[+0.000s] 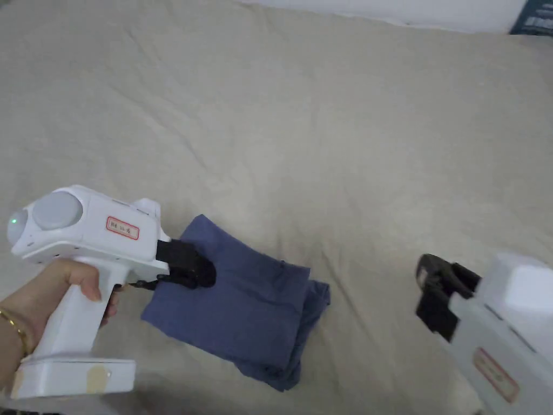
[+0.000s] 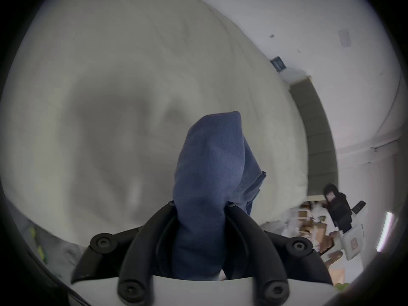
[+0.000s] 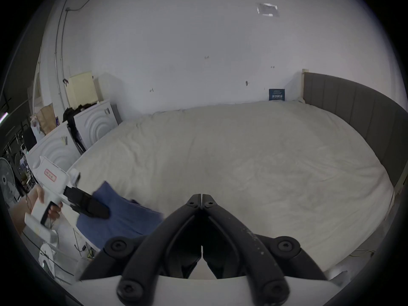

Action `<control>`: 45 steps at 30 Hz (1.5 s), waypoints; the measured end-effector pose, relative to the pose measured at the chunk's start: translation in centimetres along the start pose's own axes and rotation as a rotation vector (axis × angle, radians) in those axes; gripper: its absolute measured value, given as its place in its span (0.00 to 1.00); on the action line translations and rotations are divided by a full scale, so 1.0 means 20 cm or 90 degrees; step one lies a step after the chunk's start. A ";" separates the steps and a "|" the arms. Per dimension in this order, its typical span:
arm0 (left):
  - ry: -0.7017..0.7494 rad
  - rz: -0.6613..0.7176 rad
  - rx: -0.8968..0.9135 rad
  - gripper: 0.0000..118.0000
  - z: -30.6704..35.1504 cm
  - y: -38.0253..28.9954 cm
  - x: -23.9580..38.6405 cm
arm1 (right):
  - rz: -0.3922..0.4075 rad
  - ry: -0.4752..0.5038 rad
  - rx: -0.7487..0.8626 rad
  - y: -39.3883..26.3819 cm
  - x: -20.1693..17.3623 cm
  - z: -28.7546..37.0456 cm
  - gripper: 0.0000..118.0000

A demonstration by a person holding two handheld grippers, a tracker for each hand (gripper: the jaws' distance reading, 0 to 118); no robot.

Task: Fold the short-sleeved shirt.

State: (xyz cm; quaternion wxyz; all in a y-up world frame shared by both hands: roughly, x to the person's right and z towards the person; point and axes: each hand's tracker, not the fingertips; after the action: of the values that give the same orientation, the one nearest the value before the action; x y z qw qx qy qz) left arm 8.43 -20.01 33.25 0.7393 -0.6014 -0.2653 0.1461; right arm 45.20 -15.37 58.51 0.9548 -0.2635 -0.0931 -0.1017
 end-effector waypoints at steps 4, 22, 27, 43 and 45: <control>0.131 0.034 0.077 0.20 0.31 0.16 -0.30 | -0.019 -0.011 -0.004 0.02 0.01 0.05 0.02; 0.719 0.082 0.438 0.55 0.83 0.62 -0.90 | 0.023 -0.050 -0.037 0.04 -0.14 -0.06 0.02; 0.586 -0.063 0.576 0.00 0.87 0.46 -0.41 | 0.041 -0.048 0.012 0.09 -0.07 0.05 0.02; 0.299 -0.365 0.787 0.00 0.56 -0.33 1.10 | 0.089 -0.082 0.250 0.39 0.41 0.54 0.02; 0.259 -0.353 0.779 0.00 0.49 -0.42 1.16 | 0.088 -0.089 0.255 0.45 0.31 0.55 0.02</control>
State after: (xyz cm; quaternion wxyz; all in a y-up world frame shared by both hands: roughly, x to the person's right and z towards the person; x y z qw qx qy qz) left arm 20.93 -1.64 47.72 0.9899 -0.0031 -0.1356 -0.0404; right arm 51.93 -2.96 64.86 0.9839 -0.0807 -0.1591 0.0032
